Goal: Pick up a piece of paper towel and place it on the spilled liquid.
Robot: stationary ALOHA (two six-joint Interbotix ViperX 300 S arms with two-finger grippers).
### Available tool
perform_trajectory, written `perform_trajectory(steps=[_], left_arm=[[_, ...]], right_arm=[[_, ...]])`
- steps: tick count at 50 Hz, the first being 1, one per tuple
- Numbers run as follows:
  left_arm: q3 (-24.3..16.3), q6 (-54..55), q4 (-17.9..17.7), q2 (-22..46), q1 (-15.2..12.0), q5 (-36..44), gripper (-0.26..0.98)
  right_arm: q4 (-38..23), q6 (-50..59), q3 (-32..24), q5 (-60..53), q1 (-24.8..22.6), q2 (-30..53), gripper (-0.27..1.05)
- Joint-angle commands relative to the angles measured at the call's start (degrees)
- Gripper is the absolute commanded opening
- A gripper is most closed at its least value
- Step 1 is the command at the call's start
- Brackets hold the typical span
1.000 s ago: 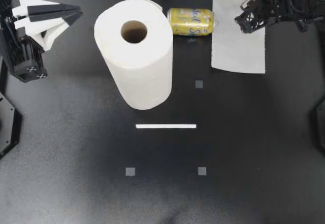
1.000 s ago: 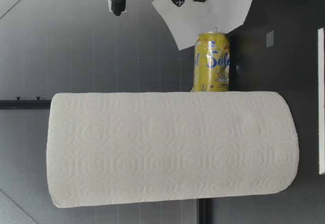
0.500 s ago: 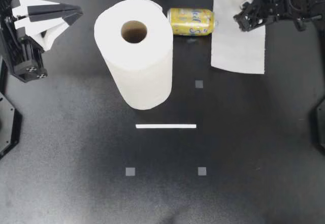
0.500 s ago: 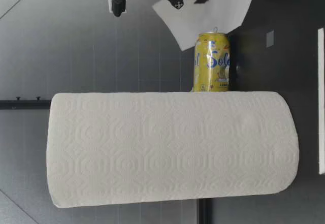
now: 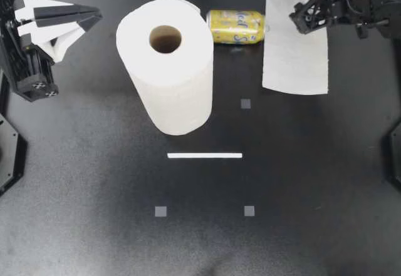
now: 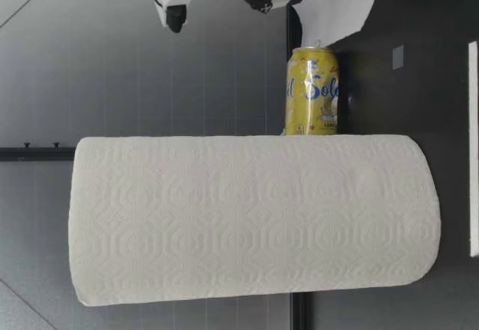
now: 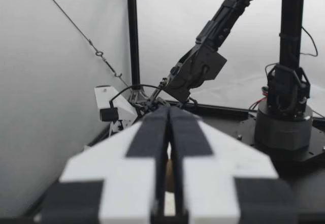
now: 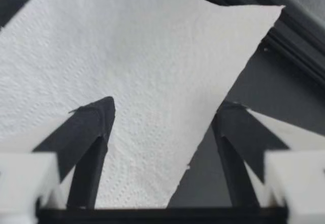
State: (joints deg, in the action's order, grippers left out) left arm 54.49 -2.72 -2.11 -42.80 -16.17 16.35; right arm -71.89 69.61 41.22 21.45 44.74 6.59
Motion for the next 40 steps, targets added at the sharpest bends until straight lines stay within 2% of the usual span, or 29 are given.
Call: perform_trajectory(steps=[1,15,21,28,40], left_arm=[[-1.14,-0.09,0.18,-0.18,0.09,0.53,0.08],[-0.97,-0.44,0.35,-0.62,0.09,0.79,0.08],[-0.53,-0.26,0.35,-0.88,0.09,1.93,0.08],[-0.44,0.00,0.35,-1.14,0.09,2.02,0.08],[-0.79,0.09,0.35,-2.02,0.09,-0.88,0.08]], right_arm=[[-0.09,0.00,-1.41,1.41,-0.97,-2.64,0.70],[0.09,-5.54,-1.23,15.29,-6.15,-10.20,0.70],[2.46,-7.73,-1.32,19.60,-9.84,-13.18,0.70],[6.68,-8.44,-1.23,20.74,-16.79,-18.98,0.70],[13.62,-8.35,-0.88,21.36,-30.23,-33.66,0.68]])
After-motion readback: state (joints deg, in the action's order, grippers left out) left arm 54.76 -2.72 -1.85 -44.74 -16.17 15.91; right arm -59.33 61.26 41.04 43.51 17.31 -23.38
